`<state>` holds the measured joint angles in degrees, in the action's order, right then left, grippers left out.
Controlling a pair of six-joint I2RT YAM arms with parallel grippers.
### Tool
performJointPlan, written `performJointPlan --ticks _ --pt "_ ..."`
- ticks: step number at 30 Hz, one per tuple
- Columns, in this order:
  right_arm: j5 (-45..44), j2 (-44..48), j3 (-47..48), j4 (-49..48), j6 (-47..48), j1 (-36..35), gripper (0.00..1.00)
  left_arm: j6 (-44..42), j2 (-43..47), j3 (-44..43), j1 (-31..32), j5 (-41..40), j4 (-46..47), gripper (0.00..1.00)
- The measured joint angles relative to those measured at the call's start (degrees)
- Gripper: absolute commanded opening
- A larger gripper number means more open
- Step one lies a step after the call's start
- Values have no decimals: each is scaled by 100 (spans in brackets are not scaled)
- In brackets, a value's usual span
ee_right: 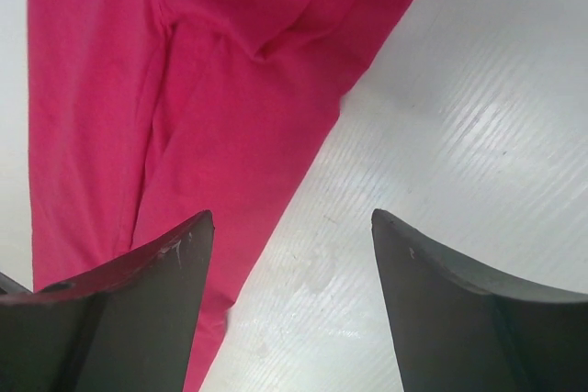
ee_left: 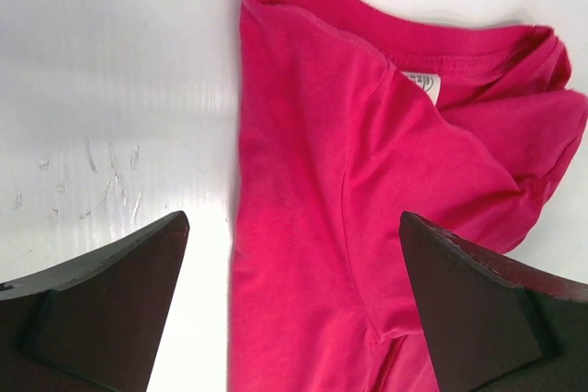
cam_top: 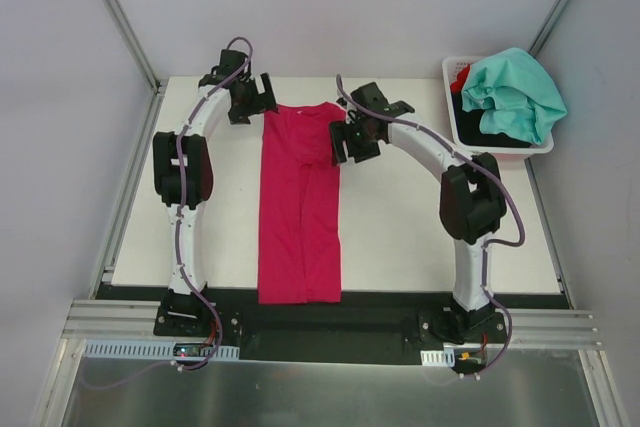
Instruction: Fold and stack the t-shirts
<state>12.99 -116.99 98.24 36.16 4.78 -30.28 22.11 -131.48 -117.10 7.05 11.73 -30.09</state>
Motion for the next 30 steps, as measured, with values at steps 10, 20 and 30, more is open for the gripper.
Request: performJointPlan --ticks 10,20,30 --pt "848 -382 514 -726 -205 745 72 328 0 -11 -83 319 350 99" --pt "2839 -1436 861 -2033 -1311 1152 72 1075 -79 420 -243 1725 1639 99" --pt "3700 -1757 1097 -2846 -1836 1244 71 1480 -238 1069 -304 1993 2402 99"
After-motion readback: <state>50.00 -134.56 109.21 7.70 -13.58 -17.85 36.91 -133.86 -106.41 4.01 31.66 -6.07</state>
